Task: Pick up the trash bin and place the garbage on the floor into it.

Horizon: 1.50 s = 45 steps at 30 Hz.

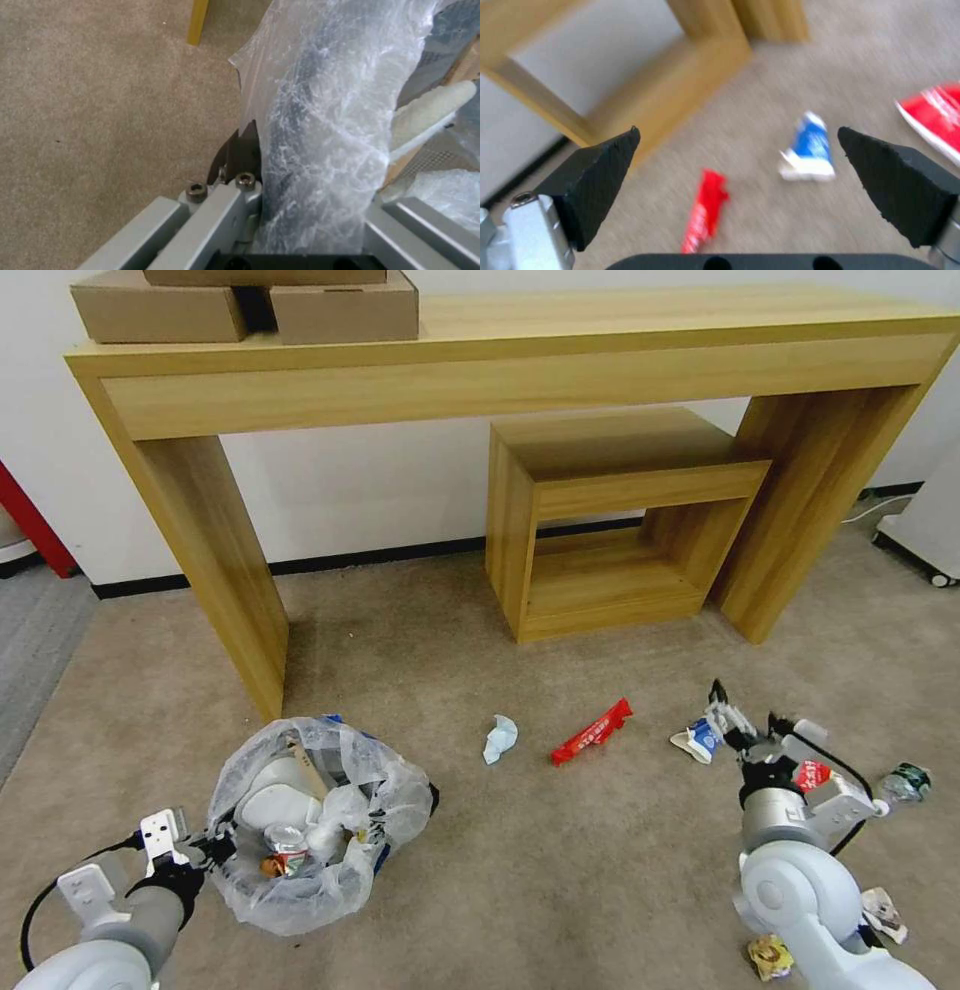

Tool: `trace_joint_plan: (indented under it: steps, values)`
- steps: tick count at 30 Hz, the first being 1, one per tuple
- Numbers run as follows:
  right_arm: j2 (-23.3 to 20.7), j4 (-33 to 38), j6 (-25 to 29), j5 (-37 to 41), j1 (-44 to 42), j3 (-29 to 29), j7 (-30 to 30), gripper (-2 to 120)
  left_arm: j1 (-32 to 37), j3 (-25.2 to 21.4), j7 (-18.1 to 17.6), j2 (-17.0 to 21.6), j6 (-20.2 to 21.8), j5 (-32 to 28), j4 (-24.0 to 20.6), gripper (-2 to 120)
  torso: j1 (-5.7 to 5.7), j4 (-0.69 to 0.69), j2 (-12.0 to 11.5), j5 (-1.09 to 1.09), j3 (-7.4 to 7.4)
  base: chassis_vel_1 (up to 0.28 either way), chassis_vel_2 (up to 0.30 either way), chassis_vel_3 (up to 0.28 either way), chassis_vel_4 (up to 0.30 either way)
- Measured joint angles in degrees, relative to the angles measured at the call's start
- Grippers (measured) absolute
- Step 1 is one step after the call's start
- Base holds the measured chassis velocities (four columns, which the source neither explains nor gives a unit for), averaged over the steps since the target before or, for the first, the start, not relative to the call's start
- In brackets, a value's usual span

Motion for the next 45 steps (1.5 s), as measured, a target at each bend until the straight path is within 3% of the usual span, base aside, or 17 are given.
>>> trace_joint_plan:
  steps: [3, 12, 20, 26, 32, 45]
  values:
    - [0.7, -0.1, -3.6, 4.8, -0.9, 1.3, 6.0, 100, -0.4, 0.2, 0.1, -0.4, 0.0, 0.4, 0.5, 0, 0.00, 0.00, 0.0, -0.01, 0.00, 0.000, 0.000, 0.000, 0.000]
    - [5.4, -4.7, -6.8, 12.1, -3.0, 5.1, 17.2, 100, -0.8, 0.2, 0.4, -2.8, -0.5, 1.7, 1.4, 0, 0.00, 0.00, 0.0, 0.00, 0.00, 0.000, 0.000, 0.000, 0.000]
    - [6.9, -10.7, -8.1, 16.6, -3.2, 9.7, 21.2, 100, -1.0, 0.5, 0.4, -3.9, -0.7, 2.8, 1.8, 0, 0.00, 0.00, 0.0, 0.02, 0.00, 0.000, 0.000, 0.000, 0.000]
    - [6.1, -16.6, -8.9, 17.1, -2.1, 10.3, 22.0, 100, -1.3, 0.8, 0.4, -4.6, -1.1, 3.4, 2.0, 0, 0.00, -0.01, 0.0, 0.01, 0.00, 0.000, 0.000, 0.000, 0.000]
    - [6.6, -24.5, -8.8, 15.0, 0.0, 6.9, 20.8, 100, -1.6, 1.2, 0.5, -5.3, -1.3, 4.0, 2.2, 0, 0.00, 0.00, 0.0, 0.01, 0.00, 0.000, 0.000, 0.000, 0.000]
    - [9.3, -30.1, -8.0, 10.5, 2.8, 1.1, 18.8, 99, -1.6, 1.3, 0.5, -5.5, -1.8, 4.3, 2.4, 0, 0.00, 0.00, 0.0, -0.01, 0.00, 0.000, 0.000, 0.000, 0.000]
